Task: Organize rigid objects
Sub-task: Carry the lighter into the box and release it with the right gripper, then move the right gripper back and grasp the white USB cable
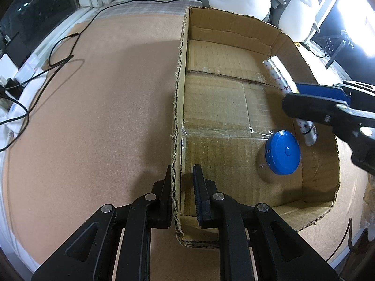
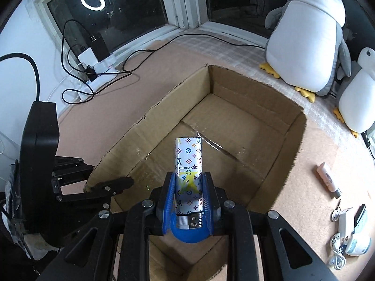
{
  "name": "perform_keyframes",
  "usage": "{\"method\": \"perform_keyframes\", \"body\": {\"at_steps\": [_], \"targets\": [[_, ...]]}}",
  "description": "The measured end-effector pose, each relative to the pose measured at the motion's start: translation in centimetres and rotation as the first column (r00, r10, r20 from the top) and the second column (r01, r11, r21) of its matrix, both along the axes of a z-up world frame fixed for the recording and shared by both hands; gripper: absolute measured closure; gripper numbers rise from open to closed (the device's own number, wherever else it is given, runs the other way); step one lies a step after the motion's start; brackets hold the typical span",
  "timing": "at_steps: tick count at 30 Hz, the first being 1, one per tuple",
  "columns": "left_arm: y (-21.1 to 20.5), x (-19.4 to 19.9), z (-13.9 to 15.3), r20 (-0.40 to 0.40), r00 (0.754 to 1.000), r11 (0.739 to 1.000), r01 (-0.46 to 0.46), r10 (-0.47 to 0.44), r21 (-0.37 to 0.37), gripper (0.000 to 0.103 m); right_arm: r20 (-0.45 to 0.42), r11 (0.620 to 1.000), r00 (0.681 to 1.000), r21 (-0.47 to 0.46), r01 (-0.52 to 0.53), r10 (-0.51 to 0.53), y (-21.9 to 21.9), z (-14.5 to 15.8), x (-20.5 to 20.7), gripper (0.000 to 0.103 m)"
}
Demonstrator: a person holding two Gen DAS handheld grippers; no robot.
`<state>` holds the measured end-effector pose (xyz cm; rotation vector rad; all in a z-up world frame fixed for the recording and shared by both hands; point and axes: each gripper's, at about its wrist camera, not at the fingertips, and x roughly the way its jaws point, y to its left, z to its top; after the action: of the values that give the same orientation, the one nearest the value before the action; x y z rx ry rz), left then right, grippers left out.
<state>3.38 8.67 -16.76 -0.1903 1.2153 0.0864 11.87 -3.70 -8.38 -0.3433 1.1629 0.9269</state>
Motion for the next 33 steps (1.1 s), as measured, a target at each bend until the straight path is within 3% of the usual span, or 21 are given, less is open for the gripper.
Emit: {"method": "perform_keyframes", "body": {"at_steps": [4, 8, 20, 28, 33], "targets": [[0.0, 0.0, 0.0, 0.0, 1.0, 1.0, 0.0, 0.0, 0.0, 0.09, 0.002, 1.0, 1.0, 0.006, -0.004, 0.004, 0.1, 0.0, 0.0, 0.081], [0.1, 0.0, 0.0, 0.001, 1.0, 1.0, 0.0, 0.0, 0.001, 0.09, 0.007, 0.999, 1.0, 0.032, 0.009, -0.009, -0.2, 0.4, 0.2, 0.053], [0.1, 0.0, 0.0, 0.001, 1.0, 1.0, 0.0, 0.0, 0.001, 0.09, 0.015, 0.993, 0.996, 0.09, 0.081, -0.083, -6.0, 3.0, 1.6, 0.053], [0.0, 0.0, -0.1, -0.001, 1.0, 1.0, 0.006, -0.006, 0.006, 0.09, 0.053, 0.981, 0.98, 0.049, 0.19, -0.192, -14.0, 4.0, 3.8, 0.053], [-0.1, -0.1, -0.1, -0.003, 1.0, 1.0, 0.01, -0.01, 0.012, 0.09, 0.056, 0.964, 0.963, -0.039, 0.265, -0.262, -19.4, 2.4, 5.9, 0.053]]}}
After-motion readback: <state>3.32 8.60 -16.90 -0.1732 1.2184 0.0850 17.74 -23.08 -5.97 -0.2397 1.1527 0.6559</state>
